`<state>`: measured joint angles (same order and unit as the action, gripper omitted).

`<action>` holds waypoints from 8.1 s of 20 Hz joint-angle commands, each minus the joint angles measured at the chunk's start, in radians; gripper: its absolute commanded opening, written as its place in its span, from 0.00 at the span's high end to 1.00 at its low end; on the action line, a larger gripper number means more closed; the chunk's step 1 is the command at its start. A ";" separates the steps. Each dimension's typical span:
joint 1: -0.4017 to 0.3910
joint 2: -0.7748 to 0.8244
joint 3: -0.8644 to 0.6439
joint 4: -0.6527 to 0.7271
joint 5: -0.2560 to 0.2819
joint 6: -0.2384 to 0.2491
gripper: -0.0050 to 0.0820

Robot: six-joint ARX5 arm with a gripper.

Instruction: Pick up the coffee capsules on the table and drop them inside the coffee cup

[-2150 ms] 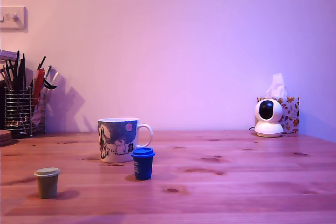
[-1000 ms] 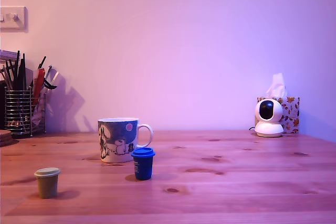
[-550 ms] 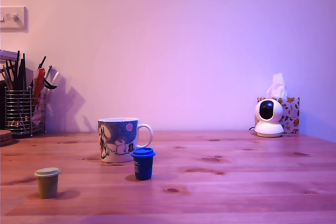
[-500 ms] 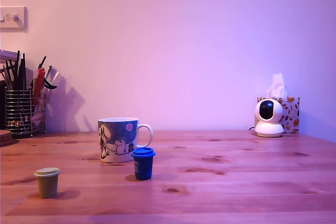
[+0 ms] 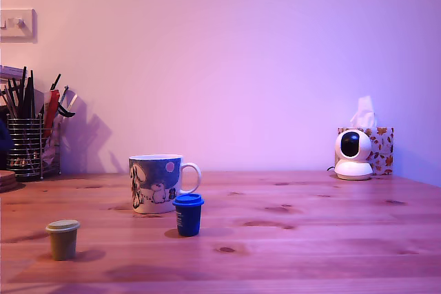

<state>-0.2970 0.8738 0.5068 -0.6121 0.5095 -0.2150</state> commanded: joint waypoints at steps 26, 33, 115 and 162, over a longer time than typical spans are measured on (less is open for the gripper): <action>-0.158 0.127 -0.166 0.486 -0.380 0.059 0.25; -0.158 0.304 -0.197 0.644 -0.375 0.127 0.25; -0.070 0.721 0.608 0.423 -0.261 0.216 0.72; -0.043 1.052 0.984 0.056 -0.280 0.288 0.36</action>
<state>-0.3397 1.8942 1.4841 -0.5552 0.2329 0.0631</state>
